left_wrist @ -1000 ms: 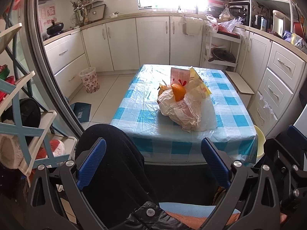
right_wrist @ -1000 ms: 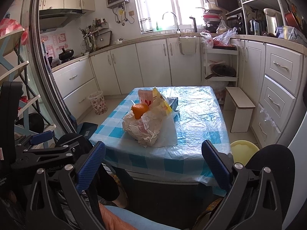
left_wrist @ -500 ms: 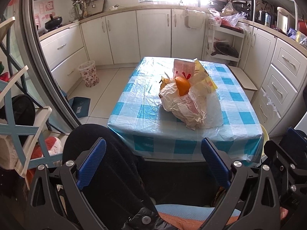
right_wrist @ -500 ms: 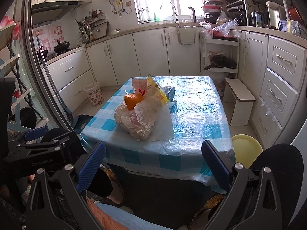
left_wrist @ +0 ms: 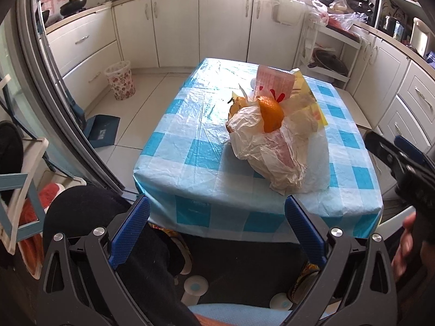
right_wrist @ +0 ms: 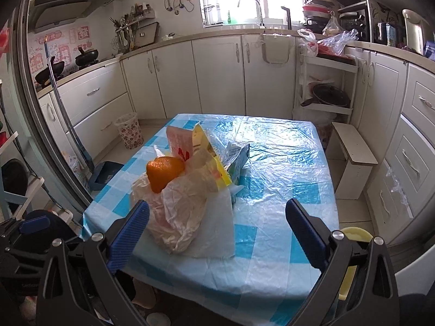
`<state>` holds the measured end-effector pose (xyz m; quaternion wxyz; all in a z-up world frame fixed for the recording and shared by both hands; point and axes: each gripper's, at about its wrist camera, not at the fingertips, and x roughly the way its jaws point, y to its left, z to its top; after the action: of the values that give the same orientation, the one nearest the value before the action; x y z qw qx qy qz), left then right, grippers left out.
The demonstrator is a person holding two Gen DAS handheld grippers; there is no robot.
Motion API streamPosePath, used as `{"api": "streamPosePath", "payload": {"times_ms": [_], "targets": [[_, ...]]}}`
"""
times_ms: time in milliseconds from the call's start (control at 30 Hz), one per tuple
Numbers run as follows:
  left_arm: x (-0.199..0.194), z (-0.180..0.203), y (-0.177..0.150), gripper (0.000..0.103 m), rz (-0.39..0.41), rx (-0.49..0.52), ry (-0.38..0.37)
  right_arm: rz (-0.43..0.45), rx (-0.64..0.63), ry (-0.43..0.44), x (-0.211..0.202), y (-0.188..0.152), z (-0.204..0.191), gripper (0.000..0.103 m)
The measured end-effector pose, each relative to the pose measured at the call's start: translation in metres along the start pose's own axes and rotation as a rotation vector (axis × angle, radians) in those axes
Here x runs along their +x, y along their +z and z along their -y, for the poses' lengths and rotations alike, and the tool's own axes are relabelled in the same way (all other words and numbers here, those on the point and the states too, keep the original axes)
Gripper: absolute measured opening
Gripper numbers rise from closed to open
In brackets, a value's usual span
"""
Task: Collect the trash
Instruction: 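Move both tools toward the trash pile on the checked table, then grasp the orange peel with the left tool while the right tool reaches the white plastic bag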
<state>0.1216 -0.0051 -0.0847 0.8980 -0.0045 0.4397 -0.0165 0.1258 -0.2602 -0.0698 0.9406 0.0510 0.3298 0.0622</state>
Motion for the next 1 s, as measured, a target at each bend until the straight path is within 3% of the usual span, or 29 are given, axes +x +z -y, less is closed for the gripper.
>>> {"api": "streamPosePath", "payload": {"times_ms": [167,333,567,667,733,800,1000], "targets": [[0.015,0.003,0.023,0.095,0.020,-0.025,-0.017,-0.063,0.018,0.034,0.047,0.016,0.014,0.096],[0.037,0.020,0.063,0.095,0.051,-0.020,-0.064,-0.085,0.065,0.038,0.063,0.011,0.027,0.096],[0.102,0.053,0.108,0.092,-0.034,0.018,-0.088,-0.154,0.066,0.045,0.076,-0.005,0.035,0.096],[0.123,0.061,0.115,0.073,-0.085,0.023,-0.100,-0.174,0.075,0.063,0.080,-0.009,0.038,0.096],[0.133,0.065,0.118,0.049,-0.110,0.027,-0.107,-0.194,0.099,0.078,0.087,-0.010,0.043,0.096],[0.138,0.064,0.117,0.034,-0.118,0.024,-0.132,-0.205,0.117,0.087,0.091,-0.010,0.045,0.096],[0.135,0.057,0.125,0.018,-0.106,-0.005,-0.231,-0.225,0.143,0.120,0.100,-0.010,0.048,0.096]]}}
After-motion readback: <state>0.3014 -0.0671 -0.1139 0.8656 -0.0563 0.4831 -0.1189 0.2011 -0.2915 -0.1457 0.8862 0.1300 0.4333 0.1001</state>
